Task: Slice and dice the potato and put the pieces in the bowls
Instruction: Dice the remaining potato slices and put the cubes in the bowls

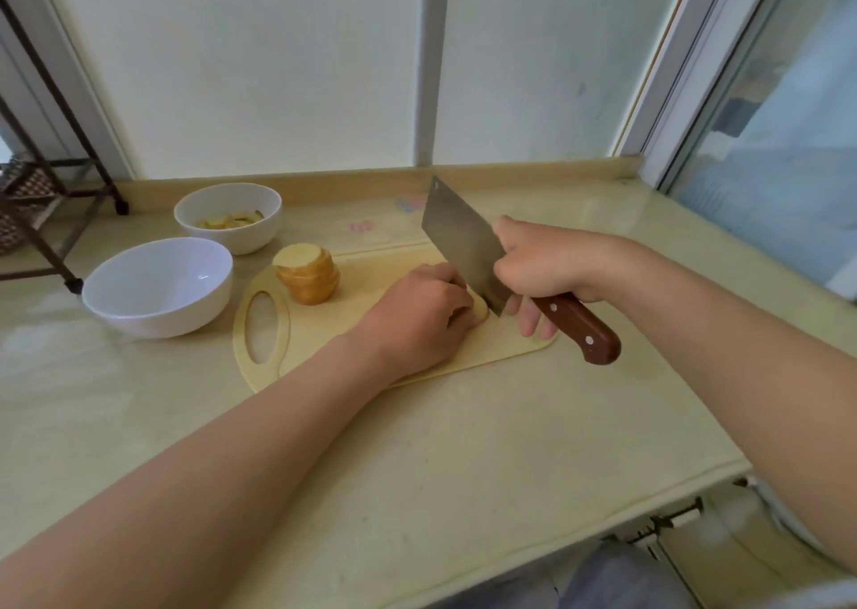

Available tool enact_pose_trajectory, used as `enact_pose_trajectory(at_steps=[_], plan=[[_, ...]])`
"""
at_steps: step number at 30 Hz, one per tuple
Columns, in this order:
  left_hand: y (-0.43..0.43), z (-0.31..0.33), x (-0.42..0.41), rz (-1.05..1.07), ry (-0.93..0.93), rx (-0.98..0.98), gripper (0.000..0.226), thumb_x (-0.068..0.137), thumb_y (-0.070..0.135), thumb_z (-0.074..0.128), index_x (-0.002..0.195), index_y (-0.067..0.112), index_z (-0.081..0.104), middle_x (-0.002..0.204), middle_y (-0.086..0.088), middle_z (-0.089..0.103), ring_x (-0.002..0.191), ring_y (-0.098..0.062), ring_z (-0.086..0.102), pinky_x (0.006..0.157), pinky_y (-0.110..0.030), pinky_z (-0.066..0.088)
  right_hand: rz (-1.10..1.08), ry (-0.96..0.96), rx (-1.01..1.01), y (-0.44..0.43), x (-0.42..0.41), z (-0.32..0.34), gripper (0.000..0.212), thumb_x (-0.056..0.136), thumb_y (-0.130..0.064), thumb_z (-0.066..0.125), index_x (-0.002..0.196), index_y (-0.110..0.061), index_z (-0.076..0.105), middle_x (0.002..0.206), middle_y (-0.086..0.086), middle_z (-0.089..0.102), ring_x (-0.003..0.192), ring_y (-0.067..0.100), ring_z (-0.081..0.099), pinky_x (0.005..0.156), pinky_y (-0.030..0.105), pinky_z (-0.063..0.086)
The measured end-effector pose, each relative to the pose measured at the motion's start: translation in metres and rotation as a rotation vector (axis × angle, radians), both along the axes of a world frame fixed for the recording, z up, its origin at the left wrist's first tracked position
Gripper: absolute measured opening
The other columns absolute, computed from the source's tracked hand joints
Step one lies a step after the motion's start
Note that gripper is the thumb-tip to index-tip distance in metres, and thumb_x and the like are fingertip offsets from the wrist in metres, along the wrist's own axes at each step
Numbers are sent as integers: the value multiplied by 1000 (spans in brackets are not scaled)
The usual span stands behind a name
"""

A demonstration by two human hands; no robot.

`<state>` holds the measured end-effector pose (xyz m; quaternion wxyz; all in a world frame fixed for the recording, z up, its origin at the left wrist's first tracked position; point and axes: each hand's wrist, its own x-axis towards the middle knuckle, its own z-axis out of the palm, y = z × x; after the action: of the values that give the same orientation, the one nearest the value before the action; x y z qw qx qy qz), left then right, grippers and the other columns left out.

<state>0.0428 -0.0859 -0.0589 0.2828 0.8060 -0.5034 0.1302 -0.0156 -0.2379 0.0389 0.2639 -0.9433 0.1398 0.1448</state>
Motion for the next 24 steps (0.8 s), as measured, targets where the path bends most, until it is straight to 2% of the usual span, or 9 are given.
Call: enact_pose_trajectory(at_steps=[3, 6, 8, 11, 14, 16, 18, 21, 24], plan=[[0, 1, 0, -43, -36, 27, 16, 88, 18, 63, 82, 8, 74, 94, -7, 66, 83, -29, 60, 72, -37, 52, -8, -3, -9, -1, 2, 0, 32, 96, 0, 32, 125, -8, 43, 104, 24, 60, 72, 35, 77, 49, 35, 58], [1, 4, 2, -104, -58, 64, 20, 88, 18, 58, 83, 8, 73, 92, -6, 66, 82, -28, 60, 71, -37, 51, 3, -56, -104, 0, 0, -4, 24, 89, -3, 33, 109, -15, 41, 80, 24, 68, 46, 26, 63, 44, 30, 49], [1, 5, 4, -118, -76, 71, 22, 87, 19, 55, 81, 8, 73, 90, -6, 66, 81, -27, 59, 69, -37, 51, 28, -81, -156, 2, -6, -3, 22, 90, -4, 33, 106, -19, 36, 77, 22, 67, 46, 27, 58, 44, 30, 47], [1, 4, 5, -116, -102, 74, 22, 88, 18, 56, 81, 7, 74, 88, -6, 65, 80, -27, 57, 67, -37, 51, 57, -97, -173, 5, -17, 3, 29, 92, -4, 34, 116, -21, 34, 83, 23, 66, 53, 30, 63, 44, 31, 51], [1, 5, 4, -125, -121, 64, 14, 88, 12, 62, 82, 7, 75, 88, -7, 65, 79, -27, 58, 67, -35, 50, 68, -95, -178, 7, -28, 9, 42, 96, -5, 35, 133, -24, 33, 82, 20, 64, 41, 19, 59, 41, 28, 48], [1, 5, 3, -136, -154, 73, 11, 87, 10, 65, 83, 8, 75, 87, -7, 65, 77, -27, 58, 65, -34, 50, 89, -83, -196, 10, -35, 10, 55, 98, -5, 36, 146, -31, 28, 84, 18, 62, 36, 13, 57, 43, 29, 50], [1, 6, 2, -138, -173, 89, 11, 87, 10, 64, 83, 9, 74, 86, -7, 64, 77, -27, 57, 64, -37, 51, 110, -66, -209, 12, -40, 10, 71, 98, -5, 36, 156, -41, 15, 89, 17, 62, 45, 20, 64, 45, 32, 56], [2, 7, 1, -138, -159, 76, 12, 88, 9, 63, 85, 8, 75, 88, -7, 65, 77, -28, 59, 64, -36, 50, 138, 11, -238, 12, -47, 15, 87, 101, -7, 34, 156, -58, -10, 83, 13, 63, 45, 21, 65, 51, 36, 61], [2, 5, 1, -139, -142, 76, 13, 88, 10, 63, 89, 10, 76, 90, -8, 66, 80, -29, 60, 67, -36, 51, 148, 86, -265, 15, -51, 18, 88, 102, -11, 32, 150, -66, -17, 76, 17, 68, 48, 27, 66, 54, 43, 64]])
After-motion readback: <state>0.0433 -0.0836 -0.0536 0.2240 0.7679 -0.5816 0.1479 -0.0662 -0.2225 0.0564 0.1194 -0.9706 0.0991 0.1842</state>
